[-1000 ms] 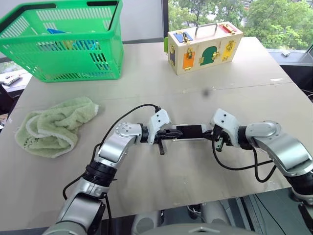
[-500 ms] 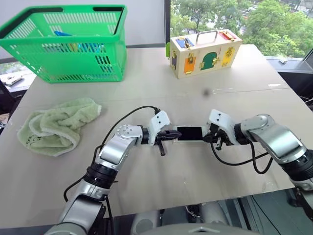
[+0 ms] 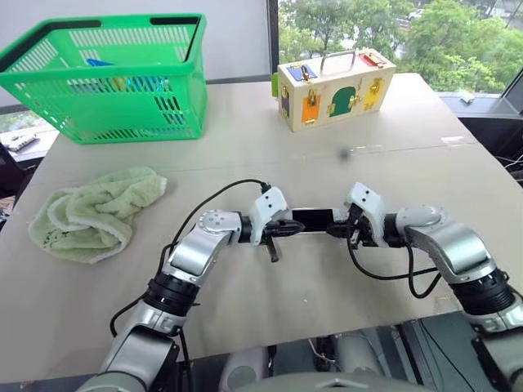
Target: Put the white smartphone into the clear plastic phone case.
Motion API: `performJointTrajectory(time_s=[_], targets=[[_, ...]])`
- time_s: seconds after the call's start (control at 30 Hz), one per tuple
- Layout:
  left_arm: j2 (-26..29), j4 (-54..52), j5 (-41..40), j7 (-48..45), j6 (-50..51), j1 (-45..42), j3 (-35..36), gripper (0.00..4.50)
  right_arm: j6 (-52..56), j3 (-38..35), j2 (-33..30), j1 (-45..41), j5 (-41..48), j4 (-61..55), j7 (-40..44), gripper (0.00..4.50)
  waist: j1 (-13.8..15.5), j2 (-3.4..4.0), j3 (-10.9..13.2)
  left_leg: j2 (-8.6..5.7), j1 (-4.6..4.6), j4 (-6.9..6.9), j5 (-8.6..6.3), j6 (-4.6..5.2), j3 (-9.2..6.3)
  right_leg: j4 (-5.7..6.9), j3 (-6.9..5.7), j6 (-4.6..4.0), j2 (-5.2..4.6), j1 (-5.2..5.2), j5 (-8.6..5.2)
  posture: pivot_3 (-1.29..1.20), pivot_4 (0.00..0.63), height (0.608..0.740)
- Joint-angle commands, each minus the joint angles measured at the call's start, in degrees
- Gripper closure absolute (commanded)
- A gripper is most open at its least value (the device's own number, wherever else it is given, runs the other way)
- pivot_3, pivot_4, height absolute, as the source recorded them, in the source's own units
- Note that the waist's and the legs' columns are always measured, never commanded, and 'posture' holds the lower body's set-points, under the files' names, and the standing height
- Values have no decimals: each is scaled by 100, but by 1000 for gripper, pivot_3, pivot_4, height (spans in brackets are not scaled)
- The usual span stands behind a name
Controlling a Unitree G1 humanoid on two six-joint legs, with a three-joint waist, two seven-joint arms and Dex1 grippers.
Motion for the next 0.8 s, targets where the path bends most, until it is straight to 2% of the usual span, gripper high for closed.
performJointTrajectory(time_s=[0.03, 0.17, 0.33, 0.5, 0.8], targets=[[9, -69, 13, 30, 33, -10, -9, 4458, 58, -486, 51, -70, 83, -376, -431, 4500, 5, 9, 6, -7, -5, -1, 12, 20, 1, 9, -2, -1, 7, -9, 1, 0, 150, 740], [9, -71, 19, 33, 39, -11, -11, 4458, 277, -551, -17, -165, 111, -487, -626, 4500, 6, 9, 6, -16, -83, -10, 17, 27, 2, 6, 3, 17, 18, -79, 14, 0, 150, 740], [7, -51, 24, 26, 24, -32, -35, 4458, 714, -303, -308, -539, 103, -351, -553, 4500, 3, 7, 13, -24, -83, -10, 6, 45, 19, -11, 16, 21, 11, -77, 11, 0, 150, 740], [-9, -21, 33, 26, 6, -57, -49, 4458, 787, 351, -729, -889, -59, 57, -210, 4500, 6, 5, 17, -24, -79, -8, 1, 52, 12, -9, 11, 0, 8, -75, -1, 0, 150, 740], [-20, -107, 19, 103, 68, 10, -24, 4458, 574, 577, -740, -1152, -69, 354, 70, 4500, -11, 2, 19, -23, -79, -8, 1, 52, 14, -9, 14, 11, 11, -75, 6, 0, 150, 740]])
